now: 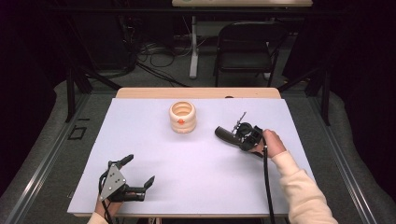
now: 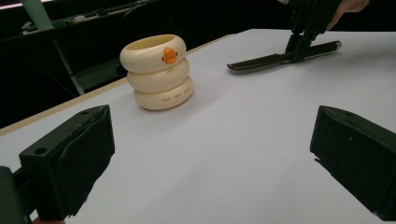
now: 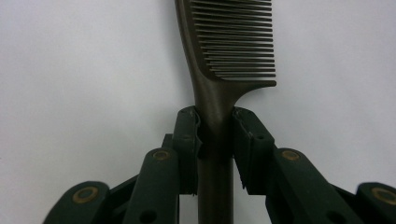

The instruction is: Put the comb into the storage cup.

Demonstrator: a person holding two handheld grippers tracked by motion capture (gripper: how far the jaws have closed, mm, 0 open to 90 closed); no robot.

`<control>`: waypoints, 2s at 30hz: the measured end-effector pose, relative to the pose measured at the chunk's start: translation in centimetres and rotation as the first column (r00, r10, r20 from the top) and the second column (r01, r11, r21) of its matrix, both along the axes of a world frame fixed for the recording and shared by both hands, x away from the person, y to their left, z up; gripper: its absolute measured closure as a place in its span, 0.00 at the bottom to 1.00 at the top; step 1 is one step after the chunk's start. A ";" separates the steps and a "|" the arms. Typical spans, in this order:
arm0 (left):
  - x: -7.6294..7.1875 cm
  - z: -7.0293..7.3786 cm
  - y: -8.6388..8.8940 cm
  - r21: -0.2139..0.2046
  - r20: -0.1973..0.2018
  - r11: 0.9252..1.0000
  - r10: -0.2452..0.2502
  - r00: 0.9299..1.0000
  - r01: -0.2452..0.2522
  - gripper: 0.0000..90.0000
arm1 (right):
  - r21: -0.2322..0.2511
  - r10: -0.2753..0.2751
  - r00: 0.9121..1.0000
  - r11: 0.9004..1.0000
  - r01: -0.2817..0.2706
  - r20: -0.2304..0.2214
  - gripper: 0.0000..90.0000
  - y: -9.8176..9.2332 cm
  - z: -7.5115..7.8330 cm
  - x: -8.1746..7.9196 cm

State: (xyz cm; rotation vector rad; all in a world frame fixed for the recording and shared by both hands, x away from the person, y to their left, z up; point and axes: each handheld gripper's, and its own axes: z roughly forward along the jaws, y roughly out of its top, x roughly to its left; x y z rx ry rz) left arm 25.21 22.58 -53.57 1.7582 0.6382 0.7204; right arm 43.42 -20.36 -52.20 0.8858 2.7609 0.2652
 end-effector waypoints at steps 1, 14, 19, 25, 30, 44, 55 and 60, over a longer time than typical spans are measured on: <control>0.0 0.0 0.0 0.000 0.000 1.000 0.000 1.000 0.000 0.00 | 0.016 -0.005 1.000 1.000 0.004 0.011 0.80 -0.1 0.0 -0.1; 0.0 0.0 0.0 -0.002 -0.004 1.000 0.004 1.000 -0.004 0.00 | 0.103 -0.022 0.999 0.994 0.018 0.044 0.80 -1.0 1.2 -0.9; 0.0 0.0 0.1 0.000 -0.004 1.000 0.008 1.000 -0.008 0.00 | 0.140 -0.025 0.998 0.990 0.017 0.056 0.80 -1.4 1.5 -1.1; 0.1 0.0 0.0 0.000 -0.003 1.000 0.009 1.000 -0.009 0.00 | 0.186 -0.046 0.996 0.982 0.031 0.073 0.80 -1.9 1.9 -1.5; 0.0 0.0 0.0 -0.002 -0.001 1.000 0.009 1.000 -0.009 0.00 | 0.181 -0.033 0.996 0.983 0.018 0.080 0.80 -2.1 2.2 -1.7; 0.0 0.0 0.1 -0.003 -0.003 1.000 0.011 1.000 -0.011 0.00 | 0.253 -0.016 0.993 0.967 -0.014 0.116 0.80 -1.7 2.9 -2.3; 0.0 0.0 0.1 0.000 0.001 1.000 0.008 1.000 -0.008 0.00 | 0.290 -0.020 0.990 0.957 -0.021 0.140 0.80 -1.7 3.3 -2.4; 0.0 0.0 0.0 0.000 0.000 1.000 0.009 1.000 -0.009 0.00 | 0.302 -0.017 0.987 0.953 -0.031 0.157 0.80 -1.6 3.4 -2.5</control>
